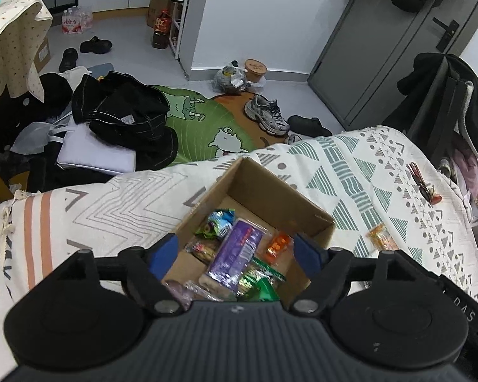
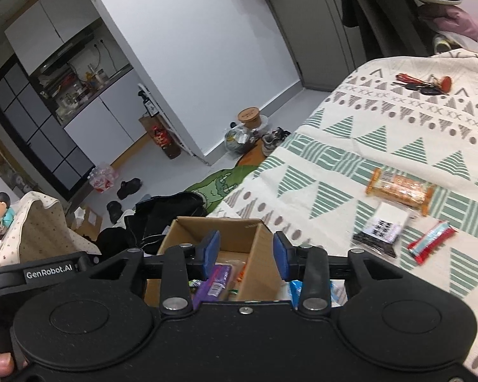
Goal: Organize snacks
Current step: 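Move both open grippers back over the remaining snacks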
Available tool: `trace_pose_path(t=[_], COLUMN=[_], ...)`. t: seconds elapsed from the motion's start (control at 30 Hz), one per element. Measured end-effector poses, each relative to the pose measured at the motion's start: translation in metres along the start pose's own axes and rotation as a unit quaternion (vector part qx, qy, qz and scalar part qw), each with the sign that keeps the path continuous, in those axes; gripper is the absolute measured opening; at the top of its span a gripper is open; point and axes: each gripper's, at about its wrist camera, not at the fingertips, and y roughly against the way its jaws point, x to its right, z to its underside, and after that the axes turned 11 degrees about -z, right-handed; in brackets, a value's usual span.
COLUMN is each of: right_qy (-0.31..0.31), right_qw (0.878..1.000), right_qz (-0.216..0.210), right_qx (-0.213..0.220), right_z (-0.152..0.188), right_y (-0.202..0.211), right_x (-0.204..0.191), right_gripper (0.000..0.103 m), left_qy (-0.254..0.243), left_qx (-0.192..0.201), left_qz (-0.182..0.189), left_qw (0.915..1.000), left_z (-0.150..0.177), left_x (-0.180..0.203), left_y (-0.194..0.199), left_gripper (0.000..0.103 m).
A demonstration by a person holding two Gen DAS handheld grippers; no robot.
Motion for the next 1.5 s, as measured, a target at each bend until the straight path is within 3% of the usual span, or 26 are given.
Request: trace_pose_path(t=[0.07, 0.2, 0.57, 1.07, 1.17, 1.5], right_qy=[-0.001, 0.006, 0.005, -0.002, -0.012, -0.040], right_qw=[1.000, 1.000, 0.997, 0.993, 0.993, 0.993], right_qz=[0.006, 0.023, 0.059, 0.099, 0.100, 0.095], right_qx=[0.002, 0.015, 0.043, 0.060, 0.061, 0.061], right_z=[0.003, 0.007, 0.012, 0.025, 0.028, 0.036], right_y=[0.006, 0.022, 0.063, 0.107, 0.111, 0.114], right_x=[0.004, 0.012, 0.047, 0.105, 0.118, 0.151], right_gripper=[0.047, 0.067, 0.092, 0.093, 0.093, 0.092], left_qy=[-0.004, -0.009, -0.032, -0.068, -0.085, -0.092], left_qx=[0.001, 0.001, 0.008, 0.008, 0.016, 0.023], left_qz=[0.003, 0.008, 0.015, 0.031, 0.018, 0.027], left_qw=[1.0000, 0.9999, 0.9994, 0.9972, 0.9961, 0.9951], left_z=[0.004, 0.015, 0.042, 0.078, 0.084, 0.093], left_x=[0.004, 0.013, 0.053, 0.109, 0.120, 0.144], left_y=[0.003, 0.006, 0.017, 0.025, 0.027, 0.021], left_gripper=[0.079, 0.080, 0.087, 0.088, 0.088, 0.088])
